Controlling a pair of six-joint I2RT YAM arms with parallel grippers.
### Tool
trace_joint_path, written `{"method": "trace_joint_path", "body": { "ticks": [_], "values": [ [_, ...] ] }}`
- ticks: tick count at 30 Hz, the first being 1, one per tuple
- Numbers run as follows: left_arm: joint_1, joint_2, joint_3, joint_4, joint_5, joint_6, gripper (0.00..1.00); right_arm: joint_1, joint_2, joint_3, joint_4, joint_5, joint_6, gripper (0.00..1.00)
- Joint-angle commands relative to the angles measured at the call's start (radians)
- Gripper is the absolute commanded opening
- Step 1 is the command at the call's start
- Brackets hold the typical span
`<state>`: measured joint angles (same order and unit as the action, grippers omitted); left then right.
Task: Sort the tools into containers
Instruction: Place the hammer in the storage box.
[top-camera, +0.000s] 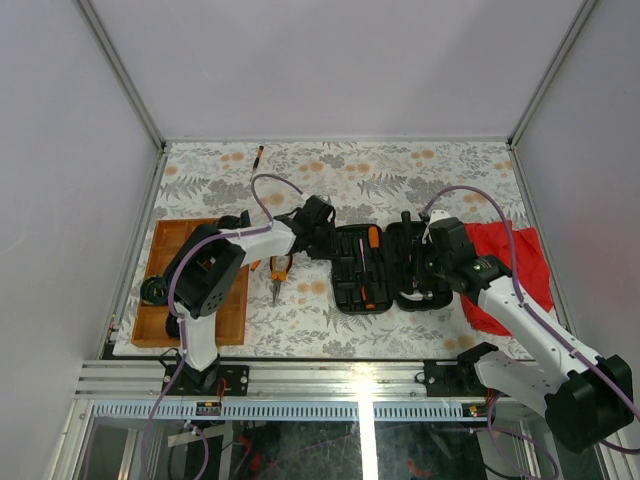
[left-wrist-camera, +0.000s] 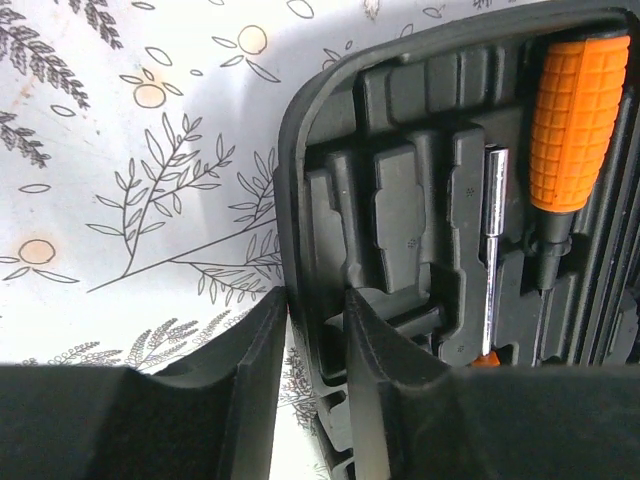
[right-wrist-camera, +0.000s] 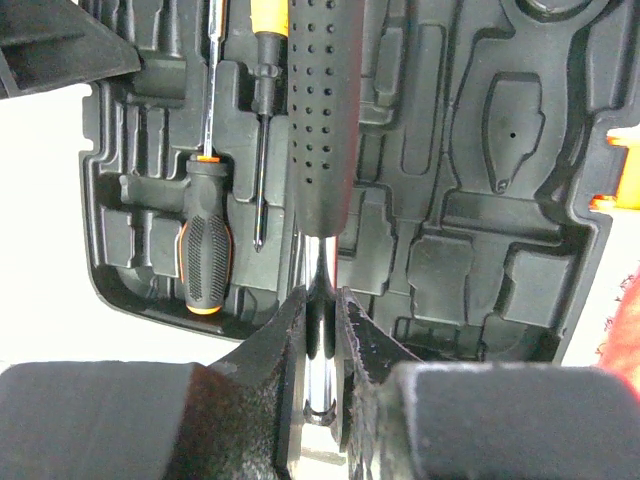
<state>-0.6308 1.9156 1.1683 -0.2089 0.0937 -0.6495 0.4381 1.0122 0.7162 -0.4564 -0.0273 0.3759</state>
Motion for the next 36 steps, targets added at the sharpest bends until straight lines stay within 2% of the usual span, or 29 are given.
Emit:
{"method": "trace_joint_path", "body": {
  "ticks": [1, 10, 16, 20, 27, 31, 36],
  "values": [
    [0.038, -0.009, -0.035, -0.018, -0.037, 0.057, 0.25, -0.004, -0.012, 0.005, 0.031, -0.015, -0.025, 0.0],
    [0.066, -0.049, -0.093, -0.037, -0.061, 0.14, 0.24, -0.004, 0.024, 0.012, 0.04, -0.06, -0.022, 0.0],
    [0.067, -0.069, -0.112, -0.012, -0.061, 0.158, 0.27, -0.003, 0.045, 0.031, 0.032, -0.071, -0.021, 0.0],
    [0.067, -0.092, -0.132, 0.033, -0.057, 0.158, 0.34, -0.003, 0.049, 0.037, 0.025, -0.087, -0.019, 0.0],
    [0.066, -0.186, -0.225, 0.168, -0.042, 0.136, 0.59, -0.003, 0.035, 0.039, 0.04, -0.094, -0.042, 0.0],
    [0.066, -0.234, -0.284, 0.266, -0.042, 0.126, 0.63, -0.004, 0.037, 0.038, 0.067, -0.083, -0.045, 0.0],
    [0.065, -0.233, -0.317, 0.315, -0.04, 0.125, 0.63, -0.003, 0.052, 0.043, 0.067, -0.082, -0.057, 0.0]
  ]
}}
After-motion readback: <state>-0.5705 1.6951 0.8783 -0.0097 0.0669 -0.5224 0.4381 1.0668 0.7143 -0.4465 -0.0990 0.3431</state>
